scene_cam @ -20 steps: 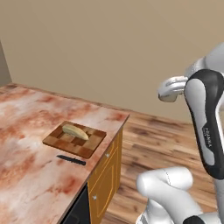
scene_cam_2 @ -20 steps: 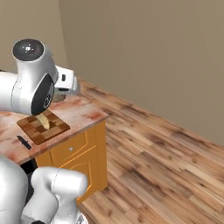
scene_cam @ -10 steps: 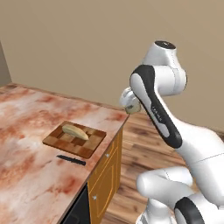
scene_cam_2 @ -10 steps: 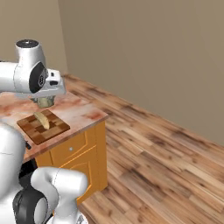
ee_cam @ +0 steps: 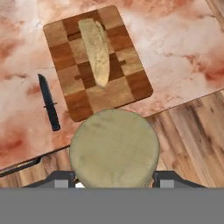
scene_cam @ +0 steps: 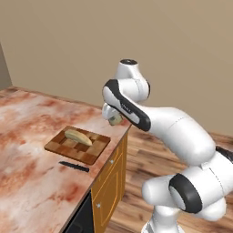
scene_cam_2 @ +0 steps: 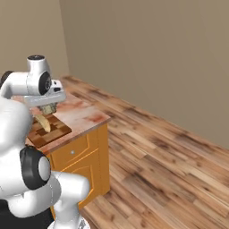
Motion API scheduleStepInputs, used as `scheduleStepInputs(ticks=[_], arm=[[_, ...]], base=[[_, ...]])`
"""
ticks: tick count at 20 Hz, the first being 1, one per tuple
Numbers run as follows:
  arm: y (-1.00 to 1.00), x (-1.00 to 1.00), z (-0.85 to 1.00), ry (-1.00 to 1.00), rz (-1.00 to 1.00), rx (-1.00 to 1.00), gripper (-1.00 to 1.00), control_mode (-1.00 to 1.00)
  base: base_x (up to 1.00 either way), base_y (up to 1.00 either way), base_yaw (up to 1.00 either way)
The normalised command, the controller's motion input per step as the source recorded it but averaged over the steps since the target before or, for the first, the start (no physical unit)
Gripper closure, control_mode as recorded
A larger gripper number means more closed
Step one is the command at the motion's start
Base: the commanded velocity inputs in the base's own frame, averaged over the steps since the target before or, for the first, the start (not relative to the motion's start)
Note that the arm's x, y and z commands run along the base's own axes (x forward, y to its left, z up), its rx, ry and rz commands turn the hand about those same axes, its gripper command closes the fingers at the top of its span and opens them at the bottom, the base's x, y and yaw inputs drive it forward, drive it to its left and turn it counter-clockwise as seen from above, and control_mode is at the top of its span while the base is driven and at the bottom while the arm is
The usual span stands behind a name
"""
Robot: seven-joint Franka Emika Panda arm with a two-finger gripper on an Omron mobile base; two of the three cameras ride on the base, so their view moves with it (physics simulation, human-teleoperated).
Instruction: Retrieve the sausage and cheese from the fridge and place them on the cutting board on the counter.
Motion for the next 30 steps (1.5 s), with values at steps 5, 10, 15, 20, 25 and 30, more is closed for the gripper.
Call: scheduleStepInputs(ticks=[5,10,15,20,25,30], arm=[[0.34,1.0,-0.57,0.08,0.11,0.0,1.0,-1.0],[0.32,0.98,-0.43,0.09,0.02,0.0,1.0,-1.0],[0.31,0.71,-0.48,0.09,0.0,0.0,1.0,-1.0],[0.16,0.44,-0.42,0.06,0.0,0.0,1.0,-1.0],[0.12,0.09,-0.54,0.04,0.0,-0.01,1.0,-1.0],[0.12,0.09,-0.46,0.04,0.0,0.0,1.0,-1.0]], base=[[0.0,0.0,0.0],[0.0,0.0,0.0],[0.0,0.0,0.0],[0.0,0.0,0.0],[0.0,0.0,0.0],[0.0,0.0,0.0]])
